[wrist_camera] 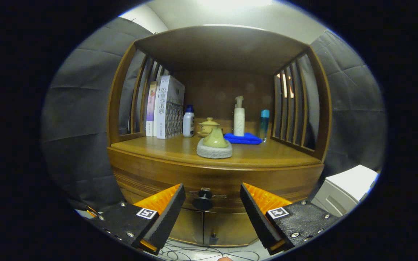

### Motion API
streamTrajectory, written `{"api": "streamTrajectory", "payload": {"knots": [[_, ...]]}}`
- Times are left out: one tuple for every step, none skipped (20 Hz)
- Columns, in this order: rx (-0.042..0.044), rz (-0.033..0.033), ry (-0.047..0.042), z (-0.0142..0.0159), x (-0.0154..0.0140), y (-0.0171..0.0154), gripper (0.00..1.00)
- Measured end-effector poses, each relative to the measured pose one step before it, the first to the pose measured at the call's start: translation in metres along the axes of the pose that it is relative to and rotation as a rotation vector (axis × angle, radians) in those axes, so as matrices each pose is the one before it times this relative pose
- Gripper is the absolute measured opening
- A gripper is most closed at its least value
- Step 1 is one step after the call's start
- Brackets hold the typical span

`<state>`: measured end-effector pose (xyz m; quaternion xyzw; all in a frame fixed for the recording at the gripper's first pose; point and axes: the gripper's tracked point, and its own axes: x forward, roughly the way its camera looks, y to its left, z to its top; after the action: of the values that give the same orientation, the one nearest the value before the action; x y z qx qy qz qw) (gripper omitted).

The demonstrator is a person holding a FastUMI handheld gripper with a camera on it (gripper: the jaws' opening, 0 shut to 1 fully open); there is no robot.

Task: Pull open the drawer, take out the items inside it, and place them on the countertop above the cabinet.

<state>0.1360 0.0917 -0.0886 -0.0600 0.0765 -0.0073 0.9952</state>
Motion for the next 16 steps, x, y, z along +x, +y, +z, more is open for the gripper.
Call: {"api": "streamTrajectory", "payload": {"knots": [[0.00134, 0.00681, -0.01790, 0.00722, -0.00766, -0.00029, 0.95], [-0.00296, 0.00865, -0.01692, 0.00849, -0.00795, -0.00111, 0.95], [-0.00384, 0.00628, -0.01002, 0.00616, -0.00832, -0.00298, 0.95], [-0.00127, 0.00283, -0.00895, 0.00626, -0.00930, -0.00300, 0.95], [-0.00119, -0.00304, -0.00905, 0.00563, -0.00932, -0.00444, 0.95], [-0.00431, -0.00426, -0.01561, 0.00642, -0.00902, -0.00496, 0.95], [-0.00527, -0.00144, -0.01840, 0.00586, -0.00791, -0.00282, 0.95], [-0.01245, 0.00357, -0.01530, 0.00518, -0.00722, -0.00223, 0.95], [-0.00566, 0.00486, -0.00821, 0.00150, -0.00840, -0.00273, 0.95], [0.00603, 0.00410, -0.00384, 0.00208, -0.00730, -0.00155, 0.95], [0.01561, 0.00421, -0.00099, 0.00072, -0.00650, -0.00186, 0.95], [0.01734, 0.00079, 0.00265, -0.00040, -0.00712, -0.00203, 0.95], [0.01760, -0.00220, 0.00465, -0.00113, -0.00643, -0.00354, 0.95], [0.01844, -0.00311, -0.00047, -0.00069, -0.00769, -0.00338, 0.95], [0.01366, -0.00300, -0.00458, 0.00047, -0.00505, -0.00310, 0.95], [0.00479, -0.00017, -0.00248, -0.00056, -0.00586, -0.00262, 0.95]]}}
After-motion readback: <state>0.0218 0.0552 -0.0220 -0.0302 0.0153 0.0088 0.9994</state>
